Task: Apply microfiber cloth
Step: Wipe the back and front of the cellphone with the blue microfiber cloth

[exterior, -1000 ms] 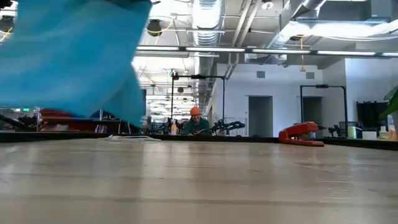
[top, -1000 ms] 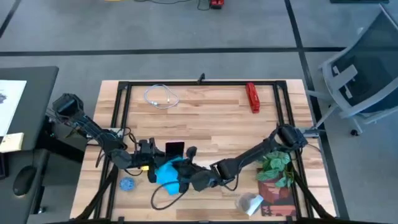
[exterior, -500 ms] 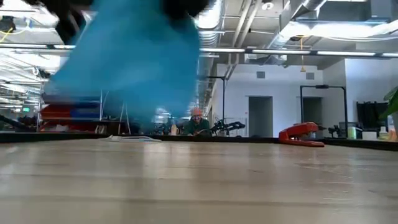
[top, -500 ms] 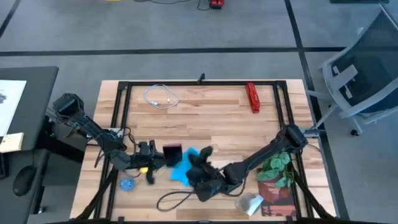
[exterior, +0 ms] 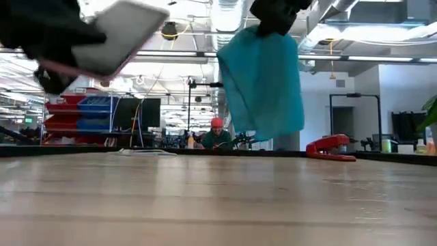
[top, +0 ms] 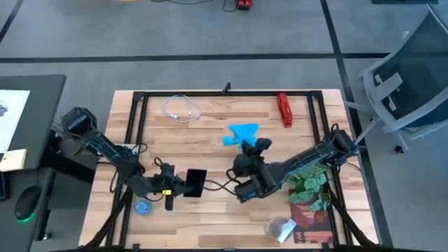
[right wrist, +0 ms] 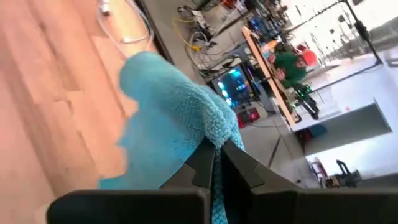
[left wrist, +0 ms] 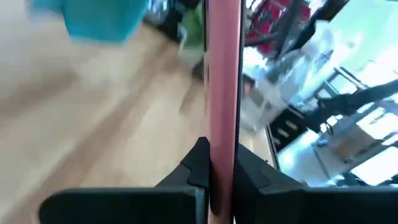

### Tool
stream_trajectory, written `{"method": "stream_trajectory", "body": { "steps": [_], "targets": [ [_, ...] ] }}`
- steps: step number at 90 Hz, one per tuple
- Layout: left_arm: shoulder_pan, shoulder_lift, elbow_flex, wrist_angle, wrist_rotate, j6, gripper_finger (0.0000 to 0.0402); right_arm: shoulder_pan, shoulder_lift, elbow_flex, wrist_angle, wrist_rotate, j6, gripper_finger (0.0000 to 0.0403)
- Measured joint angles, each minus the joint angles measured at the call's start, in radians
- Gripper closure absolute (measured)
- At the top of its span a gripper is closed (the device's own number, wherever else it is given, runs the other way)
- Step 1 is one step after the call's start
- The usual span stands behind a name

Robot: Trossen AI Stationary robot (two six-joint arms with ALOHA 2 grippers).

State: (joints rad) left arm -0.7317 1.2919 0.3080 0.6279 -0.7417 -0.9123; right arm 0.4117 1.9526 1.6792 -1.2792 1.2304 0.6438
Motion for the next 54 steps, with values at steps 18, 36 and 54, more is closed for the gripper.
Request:
{"method": "stream_trajectory", "body": {
  "steps": [18, 36, 54],
  "targets": [
    [0.0, 0.184, -0.027, 0.046, 0.003, -0.198, 0.0388, 0.015, 0.083, -0.001, 0.096, -0.15, -0.02, 0.0403],
    [0.002, 0.348, -0.026, 0.178, -0.012, -0.323, 0.0374, 0.047, 0.196, -0.001, 0.153, -0.332, -0.051, 0.0403],
    [0.003, 0.394, -0.037, 0.315, 0.008, -0.248, 0.0326, 0.083, 0.209, -0.001, 0.191, -0.351, -0.066, 0.0367]
  ]
}}
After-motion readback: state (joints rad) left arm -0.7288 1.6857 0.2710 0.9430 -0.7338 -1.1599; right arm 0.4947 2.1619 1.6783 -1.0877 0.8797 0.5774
